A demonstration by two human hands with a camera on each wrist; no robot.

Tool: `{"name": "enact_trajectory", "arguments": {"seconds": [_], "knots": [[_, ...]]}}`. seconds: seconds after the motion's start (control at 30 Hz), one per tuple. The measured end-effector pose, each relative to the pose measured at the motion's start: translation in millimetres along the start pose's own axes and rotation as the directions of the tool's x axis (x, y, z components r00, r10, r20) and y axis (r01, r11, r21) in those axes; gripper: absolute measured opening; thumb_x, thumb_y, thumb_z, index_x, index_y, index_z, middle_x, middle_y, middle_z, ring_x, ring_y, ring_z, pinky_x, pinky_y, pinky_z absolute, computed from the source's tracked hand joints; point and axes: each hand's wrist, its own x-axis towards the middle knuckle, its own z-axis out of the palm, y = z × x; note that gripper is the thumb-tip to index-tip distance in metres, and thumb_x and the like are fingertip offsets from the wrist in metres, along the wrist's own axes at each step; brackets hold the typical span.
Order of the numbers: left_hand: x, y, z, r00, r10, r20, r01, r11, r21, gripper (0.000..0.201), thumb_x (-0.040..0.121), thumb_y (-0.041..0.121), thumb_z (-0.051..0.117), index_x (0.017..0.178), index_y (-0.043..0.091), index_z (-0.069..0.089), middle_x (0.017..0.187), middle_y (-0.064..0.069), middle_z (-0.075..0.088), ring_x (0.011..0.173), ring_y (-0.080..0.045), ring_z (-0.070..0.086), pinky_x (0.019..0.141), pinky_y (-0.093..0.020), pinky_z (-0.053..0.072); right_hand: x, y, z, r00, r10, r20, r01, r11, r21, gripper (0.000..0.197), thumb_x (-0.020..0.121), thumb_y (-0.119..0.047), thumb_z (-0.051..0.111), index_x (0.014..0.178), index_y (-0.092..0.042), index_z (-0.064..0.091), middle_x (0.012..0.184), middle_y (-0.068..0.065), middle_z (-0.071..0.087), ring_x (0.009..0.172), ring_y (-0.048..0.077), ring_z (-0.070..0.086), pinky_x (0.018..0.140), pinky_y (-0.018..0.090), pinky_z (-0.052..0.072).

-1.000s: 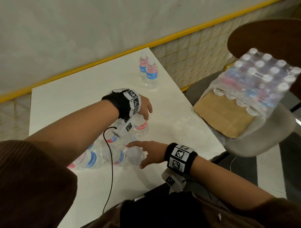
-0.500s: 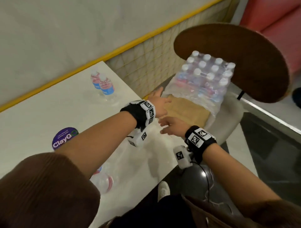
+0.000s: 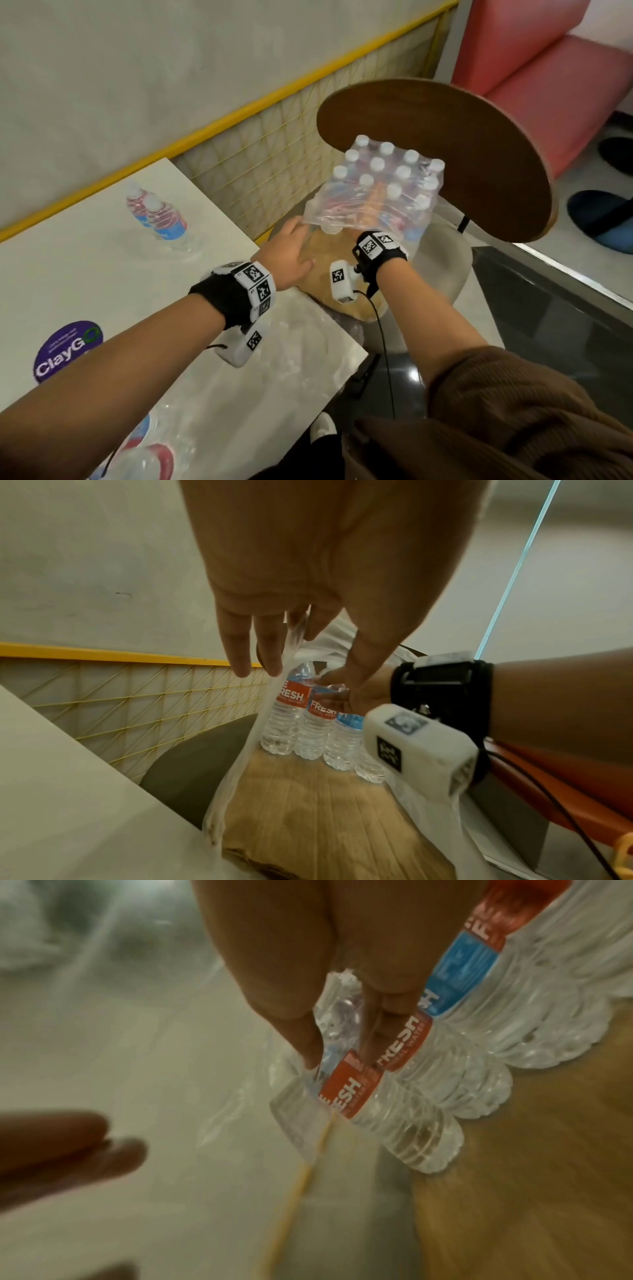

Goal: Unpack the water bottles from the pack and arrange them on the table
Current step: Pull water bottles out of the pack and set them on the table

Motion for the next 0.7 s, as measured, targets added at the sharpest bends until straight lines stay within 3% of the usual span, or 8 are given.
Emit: {"name": "enact_trajectory", "arguments": {"seconds": [0.1,0.2,0.3,0.37,0.43,0.53,0.6,0.7], "knots": [[0,-1,2,0.999,-0.003,0.051,0.004,1.0,-0.018,0.076,0.084,0.027,0.063,0.148,0.02,0.022,0.15,-0.002,0.022,0.132,-0.023,0.039,0.108,-0.04,0.038,4,-7,-21,0.991,0.104,0.086,-0.108,0.993,0.05,0.05,0.099,-0.02,0.044,0.143,0.001,0.031,0.151,0.02,0.03,0.139,0.034,0.03,0.112,0.039,0.026],[6,-1,4,0.994,-0.068,0.089,0.072,0.997,-0.039,0.079,0.082,0.028,0.066,0.148,0.023,0.022,0.152,-0.003,0.017,0.133,-0.025,0.038,0.11,-0.035,0.035,-10,0,-15,0.998,-0.056,0.041,0.065,0.959,-0.274,0.051,0.098,-0.022,0.044,0.143,0.0,0.033,0.154,0.018,0.024,0.141,0.033,0.027,0.115,0.043,0.025],[12,1,7,0.98,-0.147,0.137,0.147,0.989,0.009,0.078,0.08,0.03,0.069,0.145,0.019,0.028,0.153,-0.004,0.007,0.132,-0.024,0.039,0.107,-0.031,0.036,-15,4,3,0.998,-0.037,0.05,0.032,0.994,0.105,0.045,0.099,-0.016,0.042,0.141,0.0,0.036,0.147,0.018,0.037,0.136,0.034,0.035,0.111,0.04,0.03],[18,5,9,0.966,-0.203,0.16,0.2,0.979,0.035,0.079,0.077,0.034,0.072,0.143,0.018,0.032,0.153,-0.005,0.004,0.127,-0.022,0.042,0.104,-0.029,0.037,-15,3,14,0.995,-0.089,-0.047,0.098,0.957,0.272,0.037,0.097,-0.019,0.048,0.133,-0.014,0.048,0.126,0.01,0.058,0.119,0.027,0.054,0.092,0.031,0.047],[24,9,13,0.959,-0.214,0.188,0.204,0.976,0.072,0.077,0.068,0.046,0.074,0.135,0.024,0.042,0.149,-0.004,0.014,0.124,-0.018,0.042,0.1,-0.025,0.034,-20,4,23,0.995,-0.088,-0.047,0.098,0.947,0.307,0.032,0.094,-0.038,0.049,0.119,-0.021,0.059,0.107,0.002,0.065,0.097,0.02,0.06,0.074,0.028,0.048],[37,6,31,0.931,-0.245,0.271,0.236,0.97,0.066,0.078,0.05,0.064,0.069,0.119,0.035,0.05,0.129,0.004,0.046,0.123,-0.017,0.047,0.096,-0.022,0.035,-37,7,31,0.981,-0.192,-0.008,0.186,0.942,0.281,0.038,0.09,-0.045,0.054,0.118,-0.02,0.06,0.099,0.004,0.067,0.083,0.016,0.059,0.071,0.026,0.045],[32,14,28,0.926,-0.257,0.275,0.255,0.966,0.043,0.075,0.061,0.048,0.076,0.126,0.021,0.049,0.12,0.003,0.053,0.117,-0.02,0.053,0.091,-0.026,0.042,-38,8,30,0.973,-0.225,0.042,0.202,0.929,0.312,0.028,0.092,-0.042,0.054,0.111,-0.023,0.059,0.09,-0.001,0.064,0.082,0.013,0.056,0.067,0.019,0.042],[26,13,27,0.928,-0.274,0.253,0.284,0.959,0.0,0.058,0.078,0.028,0.072,0.13,0.013,0.05,0.125,-0.006,0.06,0.114,-0.024,0.057,0.086,-0.023,0.041,-30,13,14,0.993,-0.119,0.002,0.112,0.942,0.318,0.019,0.097,-0.033,0.047,0.108,-0.021,0.057,0.094,-0.007,0.053,0.092,0.01,0.048,0.082,0.018,0.036]]}}
